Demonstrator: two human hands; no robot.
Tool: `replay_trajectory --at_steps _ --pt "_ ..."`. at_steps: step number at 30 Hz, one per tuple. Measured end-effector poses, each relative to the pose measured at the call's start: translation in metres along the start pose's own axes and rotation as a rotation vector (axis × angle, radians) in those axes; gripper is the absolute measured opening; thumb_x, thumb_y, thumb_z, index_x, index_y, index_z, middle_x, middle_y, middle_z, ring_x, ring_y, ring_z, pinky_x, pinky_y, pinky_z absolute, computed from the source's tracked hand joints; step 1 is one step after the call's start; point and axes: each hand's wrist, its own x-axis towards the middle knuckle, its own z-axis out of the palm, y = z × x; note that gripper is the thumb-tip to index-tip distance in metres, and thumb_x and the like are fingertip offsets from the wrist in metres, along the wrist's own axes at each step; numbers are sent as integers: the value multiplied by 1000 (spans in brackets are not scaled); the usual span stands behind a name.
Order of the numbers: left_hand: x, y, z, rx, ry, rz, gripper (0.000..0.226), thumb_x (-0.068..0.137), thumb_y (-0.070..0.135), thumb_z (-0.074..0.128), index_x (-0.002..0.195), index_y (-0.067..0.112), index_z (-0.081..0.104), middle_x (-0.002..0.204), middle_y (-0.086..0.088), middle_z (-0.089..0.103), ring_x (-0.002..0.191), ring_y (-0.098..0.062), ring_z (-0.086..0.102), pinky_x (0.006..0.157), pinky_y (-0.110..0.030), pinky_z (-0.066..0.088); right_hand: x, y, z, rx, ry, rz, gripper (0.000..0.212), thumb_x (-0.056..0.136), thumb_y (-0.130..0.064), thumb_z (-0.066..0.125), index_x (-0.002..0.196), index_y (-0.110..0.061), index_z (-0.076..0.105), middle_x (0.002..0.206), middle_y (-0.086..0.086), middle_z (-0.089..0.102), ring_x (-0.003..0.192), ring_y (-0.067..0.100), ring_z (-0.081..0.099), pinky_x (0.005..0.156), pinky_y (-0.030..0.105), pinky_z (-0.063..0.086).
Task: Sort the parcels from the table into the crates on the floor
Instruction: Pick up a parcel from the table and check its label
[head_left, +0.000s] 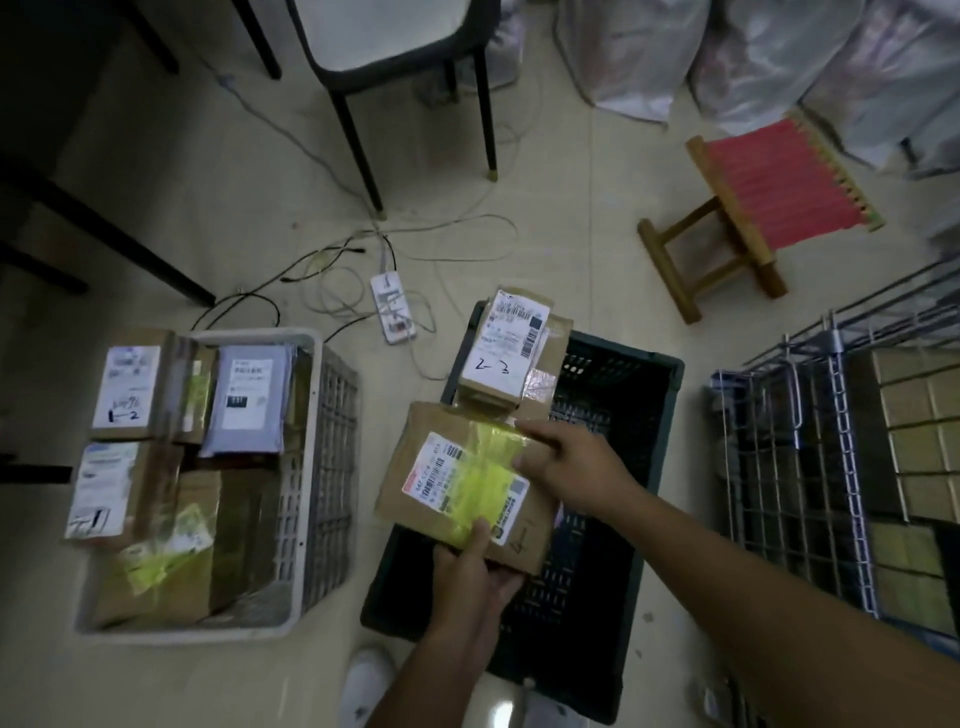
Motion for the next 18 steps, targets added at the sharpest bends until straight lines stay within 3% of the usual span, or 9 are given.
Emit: replay_trajectory --at_steps 5,10,15,18 --pt "11 -13 5 30 -9 24 52 102 22 56 148 25 30 108 -4 66 96 -27 70 73 -33 56 14 18 3 81 -28 -11 46 89 -16 77 132 -24 67 132 -6 64 115 4 56 95 16 42" --pt "10 -17 -7 138 -44 30 65 95 35 64 151 33 30 129 -9 65 98 -26 74 79 -32 59 12 29 6 160 -4 -8 49 87 -14 79 133 -27 66 132 -10 63 119 4 57 94 13 45" --pt "6 -14 -14 188 -99 45 65 94 34 65 151 31 33 131 -9 65 101 -26 74 87 -34 58 5 30 7 181 -8 -3 58 87 -16 79 140 -26 59 136 -12 58 125 5 55 89 4 42" --pt "6 -11 -18 208 -112 47 62 95 33 64 150 29 34 132 -11 64 104 -28 72 88 -34 57 -1 27 5 195 15 16 57 88 -13 78 141 -26 59 136 -11 58 124 5 54 97 13 45"
